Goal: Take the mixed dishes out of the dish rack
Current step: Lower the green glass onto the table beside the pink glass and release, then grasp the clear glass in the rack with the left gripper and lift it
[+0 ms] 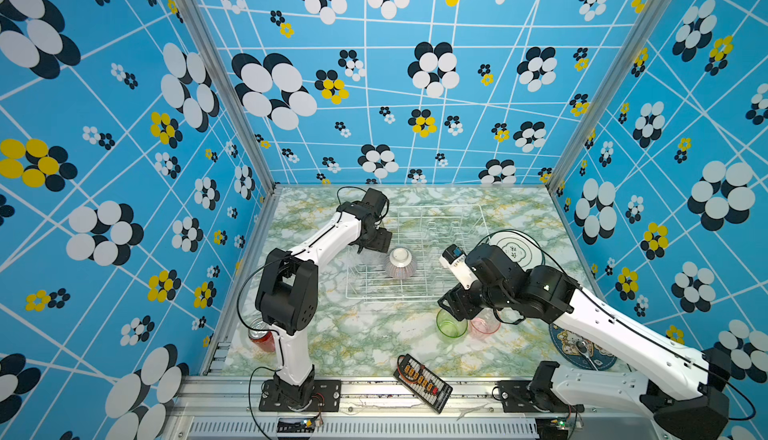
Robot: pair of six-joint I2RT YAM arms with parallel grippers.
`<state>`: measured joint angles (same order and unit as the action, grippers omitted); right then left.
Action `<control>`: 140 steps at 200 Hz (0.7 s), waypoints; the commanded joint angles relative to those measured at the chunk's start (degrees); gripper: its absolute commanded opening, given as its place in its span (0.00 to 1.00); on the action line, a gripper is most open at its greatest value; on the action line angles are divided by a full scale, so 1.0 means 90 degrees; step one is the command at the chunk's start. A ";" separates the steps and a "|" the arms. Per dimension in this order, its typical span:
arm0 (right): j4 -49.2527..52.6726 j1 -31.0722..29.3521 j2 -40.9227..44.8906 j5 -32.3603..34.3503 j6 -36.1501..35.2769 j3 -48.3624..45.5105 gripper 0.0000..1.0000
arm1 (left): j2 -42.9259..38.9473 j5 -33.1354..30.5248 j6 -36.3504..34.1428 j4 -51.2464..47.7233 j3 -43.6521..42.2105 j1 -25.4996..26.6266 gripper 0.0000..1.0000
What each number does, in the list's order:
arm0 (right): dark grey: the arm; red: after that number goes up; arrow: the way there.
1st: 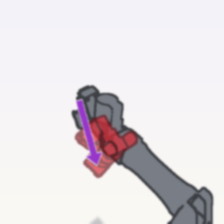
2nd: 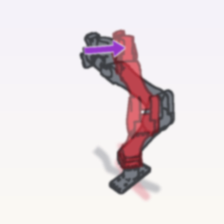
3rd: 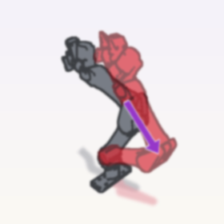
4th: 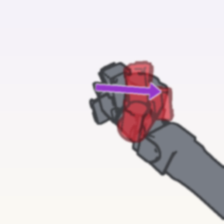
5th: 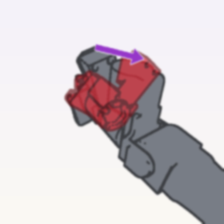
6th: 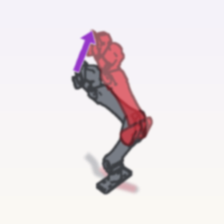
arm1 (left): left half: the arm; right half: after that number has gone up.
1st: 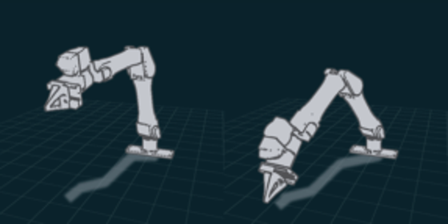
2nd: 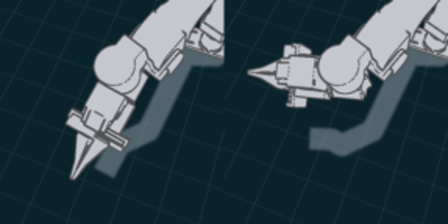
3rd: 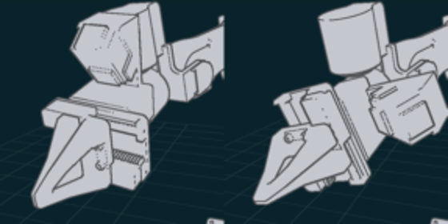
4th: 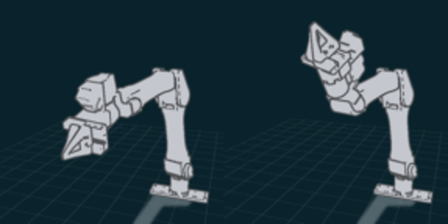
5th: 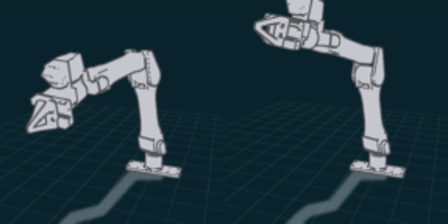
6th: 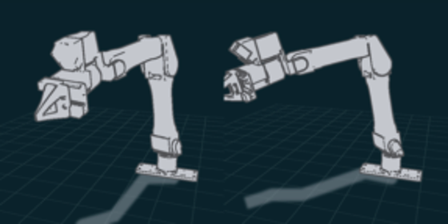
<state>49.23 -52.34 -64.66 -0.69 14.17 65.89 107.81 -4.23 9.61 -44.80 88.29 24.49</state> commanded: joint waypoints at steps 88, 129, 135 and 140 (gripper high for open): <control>-0.0324 0.0185 -0.0054 -0.0146 -0.0009 -0.0258 0.72 | 0.0355 0.0109 -0.0166 -0.0364 0.0405 0.0020 0.55; -0.0731 0.0272 -0.0042 -0.0395 0.0081 -0.0407 0.72 | -0.0024 0.0213 -0.0179 -0.0408 0.0338 0.0004 0.54; -0.0934 0.0309 -0.0026 -0.0539 0.0141 -0.0464 0.72 | -0.0124 0.0325 -0.0179 -0.0408 0.0320 -0.0014 0.54; -0.1110 0.0353 -0.0013 -0.0669 0.0205 -0.0529 0.72 | -0.0161 0.0461 -0.0170 -0.0382 0.0280 -0.0040 0.54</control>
<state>44.99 -50.41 -64.88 -2.52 14.33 63.48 108.97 -3.44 8.75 -46.70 90.78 24.75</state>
